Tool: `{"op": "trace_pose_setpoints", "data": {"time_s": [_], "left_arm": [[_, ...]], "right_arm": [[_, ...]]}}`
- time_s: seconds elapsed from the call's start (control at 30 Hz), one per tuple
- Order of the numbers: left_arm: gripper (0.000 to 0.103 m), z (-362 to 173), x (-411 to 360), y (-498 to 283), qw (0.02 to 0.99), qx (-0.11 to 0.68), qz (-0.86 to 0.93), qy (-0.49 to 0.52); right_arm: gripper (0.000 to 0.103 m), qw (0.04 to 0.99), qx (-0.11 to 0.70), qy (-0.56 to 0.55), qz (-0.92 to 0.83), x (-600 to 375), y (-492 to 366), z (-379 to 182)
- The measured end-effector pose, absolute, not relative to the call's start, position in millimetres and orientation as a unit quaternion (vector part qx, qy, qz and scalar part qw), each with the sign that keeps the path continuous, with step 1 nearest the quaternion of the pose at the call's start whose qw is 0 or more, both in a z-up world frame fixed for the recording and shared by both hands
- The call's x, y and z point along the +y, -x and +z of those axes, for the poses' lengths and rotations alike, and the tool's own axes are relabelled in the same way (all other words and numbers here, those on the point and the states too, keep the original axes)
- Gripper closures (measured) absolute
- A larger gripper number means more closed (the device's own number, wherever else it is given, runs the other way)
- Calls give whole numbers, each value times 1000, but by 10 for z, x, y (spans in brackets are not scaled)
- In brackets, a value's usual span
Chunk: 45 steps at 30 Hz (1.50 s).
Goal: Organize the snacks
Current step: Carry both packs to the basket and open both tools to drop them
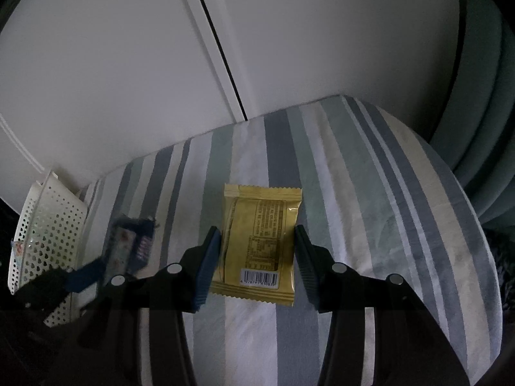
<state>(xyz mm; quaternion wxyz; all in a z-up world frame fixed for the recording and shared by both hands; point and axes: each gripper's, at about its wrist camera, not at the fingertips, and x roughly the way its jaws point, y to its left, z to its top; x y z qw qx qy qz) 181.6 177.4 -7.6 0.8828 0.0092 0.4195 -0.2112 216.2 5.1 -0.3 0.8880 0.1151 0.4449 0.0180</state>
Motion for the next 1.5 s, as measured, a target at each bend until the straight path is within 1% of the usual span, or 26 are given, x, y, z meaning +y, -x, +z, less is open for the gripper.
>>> {"op": "trace_pose_setpoints", "data": {"time_s": [0.3, 0.57, 0.7, 1.0, 1.03, 1.07, 1.1, 1.13, 1.17, 1.37, 1.5], "left_arm": [[58, 433, 2017, -1699, 917, 359, -173, 8], [58, 825, 2460, -1588, 944, 313, -101, 12], [58, 969, 2873, -1517, 949, 307, -66, 32], [57, 983, 3855, -1374, 945, 318, 13, 73], [55, 977, 3971, -1364, 944, 320, 21, 78], [41, 971, 4031, -1366, 943, 321, 24, 85], [20, 976, 4108, -1365, 942, 319, 31, 95], [13, 993, 4168, -1352, 943, 314, 37, 101], [11, 1011, 4192, -1358, 945, 308, 42, 101], [7, 985, 4449, -1253, 945, 297, 66, 117], [7, 957, 4612, -1185, 944, 291, 93, 121]], "right_arm": [[56, 893, 434, -117, 25, 132, -2020, 170], [56, 898, 421, -114, 52, 355, -1976, 354], [56, 902, 413, -107, 70, 510, -1926, 460], [56, 903, 406, -89, 109, 953, -1909, 578], [56, 903, 406, -84, 115, 1032, -1905, 594], [56, 902, 407, -82, 119, 1082, -1905, 604], [56, 901, 407, -79, 124, 1141, -1907, 615], [56, 901, 407, -75, 129, 1204, -1918, 628], [56, 901, 406, -71, 133, 1260, -1918, 646], [56, 900, 400, -52, 164, 1637, -1923, 759], [56, 898, 395, -41, 192, 1981, -1921, 875]]}}
